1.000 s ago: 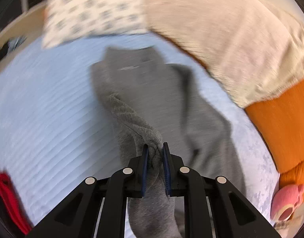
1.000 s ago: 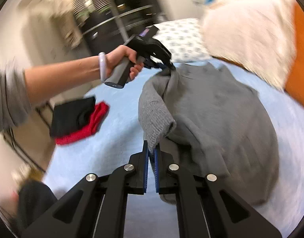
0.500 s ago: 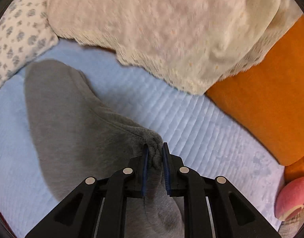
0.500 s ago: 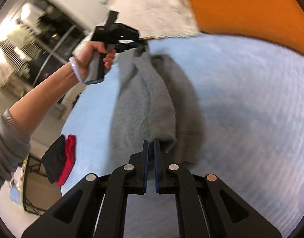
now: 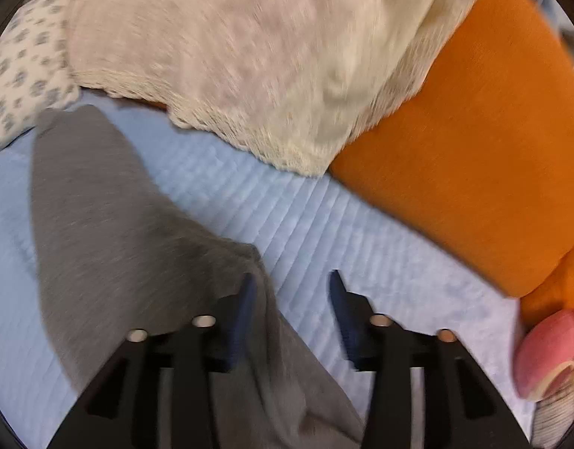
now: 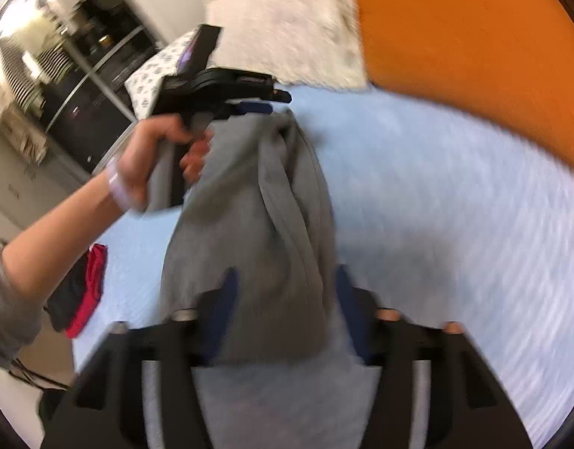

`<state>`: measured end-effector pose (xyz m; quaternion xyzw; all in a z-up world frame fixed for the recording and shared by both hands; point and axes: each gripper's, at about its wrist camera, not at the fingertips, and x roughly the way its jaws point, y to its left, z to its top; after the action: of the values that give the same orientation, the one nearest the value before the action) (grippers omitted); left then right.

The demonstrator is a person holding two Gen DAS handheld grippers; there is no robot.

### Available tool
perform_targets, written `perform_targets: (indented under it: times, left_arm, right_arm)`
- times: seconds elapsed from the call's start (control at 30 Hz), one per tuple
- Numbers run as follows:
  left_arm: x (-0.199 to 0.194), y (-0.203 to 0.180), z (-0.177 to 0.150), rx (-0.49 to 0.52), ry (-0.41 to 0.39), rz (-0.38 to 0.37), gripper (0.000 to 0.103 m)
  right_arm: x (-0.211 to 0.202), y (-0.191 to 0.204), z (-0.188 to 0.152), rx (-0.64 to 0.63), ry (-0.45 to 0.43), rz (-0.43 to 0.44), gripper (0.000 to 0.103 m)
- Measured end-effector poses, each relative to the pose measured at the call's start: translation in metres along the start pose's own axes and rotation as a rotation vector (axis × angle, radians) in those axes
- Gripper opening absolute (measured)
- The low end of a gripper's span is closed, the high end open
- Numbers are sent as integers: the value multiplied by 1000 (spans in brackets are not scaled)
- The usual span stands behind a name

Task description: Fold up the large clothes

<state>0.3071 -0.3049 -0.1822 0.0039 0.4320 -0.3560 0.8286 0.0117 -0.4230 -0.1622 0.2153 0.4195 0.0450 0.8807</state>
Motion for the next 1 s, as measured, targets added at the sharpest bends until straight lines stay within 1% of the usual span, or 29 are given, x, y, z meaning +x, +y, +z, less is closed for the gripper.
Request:
perform_targets:
  times: [0.07, 0.13, 0.2, 0.23, 0.27, 0.3, 0.33, 0.37, 0.4, 0.43, 0.5, 0.53, 0.57, 0.6, 0.63, 0.67, 0.7, 0.77, 0.83, 0.87, 0.93, 0.97, 1.0]
  left_arm:
    - [-28, 12, -14, -19, -16, -5, 55]
    - [-52, 29, -37, -44, -24, 21, 55]
    - [-65, 46, -61, -82, -19, 58, 55]
    - [-70, 59, -76, -105, -8, 83, 55]
    - [-70, 67, -88, -125, 0, 97, 54]
    - [-71, 77, -101, -150, 15, 84, 54]
    - [-70, 87, -117, -187, 34, 50, 53]
    - [-68, 91, -126, -194, 44, 33, 52]
    - [-64, 91, -136, -170, 69, 25, 52]
    - [-59, 88, -145, -128, 85, 53, 51]
    - [-53, 82, -157, -77, 93, 80, 51]
    - [-51, 80, -162, -60, 91, 96, 51]
    - [-48, 79, -165, -50, 89, 108, 51]
    - [-44, 78, -168, -43, 92, 118, 51]
    - [-40, 79, -171, -43, 93, 122, 51]
    - [-32, 81, -175, -55, 93, 126, 52]
    - [-30, 81, -176, -54, 91, 133, 53]
    - [-30, 75, -179, -31, 66, 157, 53]
    - [-44, 70, -179, -31, 27, 169, 52]
    - [-54, 67, -182, -34, 9, 173, 52]
    - [-78, 57, -193, -37, -38, 144, 52]
    - [-89, 51, -200, -30, -54, 126, 52]
    - [-98, 44, -208, -17, -70, 103, 52]
  right_arm:
    - [22, 4, 22, -47, 6, 45, 57]
    - [57, 5, 48, -77, 25, 93, 51]
    - [93, 4, 66, -92, 71, 125, 33]
    - [118, 6, 76, -100, 113, 154, 31]
    - [132, 7, 80, -101, 135, 185, 27]
    - [146, 9, 84, -105, 153, 208, 24]
    - [158, 12, 87, -111, 165, 217, 24]
    - [165, 13, 89, -115, 174, 219, 24]
    - [173, 12, 91, -120, 183, 193, 24]
    - [179, 9, 94, -130, 187, 137, 24]
    - [190, -4, 99, -137, 196, 2, 24]
    - [193, -9, 100, -136, 200, -33, 24]
    - [197, -21, 100, -131, 206, -89, 22]
    - [200, -29, 99, -122, 212, -119, 22]
    - [204, -37, 98, -103, 232, -121, 22]
    - [209, -42, 96, -98, 246, -121, 19]
    - [212, -42, 94, -115, 250, -133, 15]
    - [213, -35, 95, -169, 247, -146, 15]
    - [200, -32, 97, -159, 223, -127, 17]
    - [186, -30, 100, -135, 196, -101, 20]
    - [154, -27, 93, -112, 147, -34, 21]
    - [144, -24, 88, -111, 137, -10, 25]
    - [132, -20, 81, -111, 135, 21, 25]
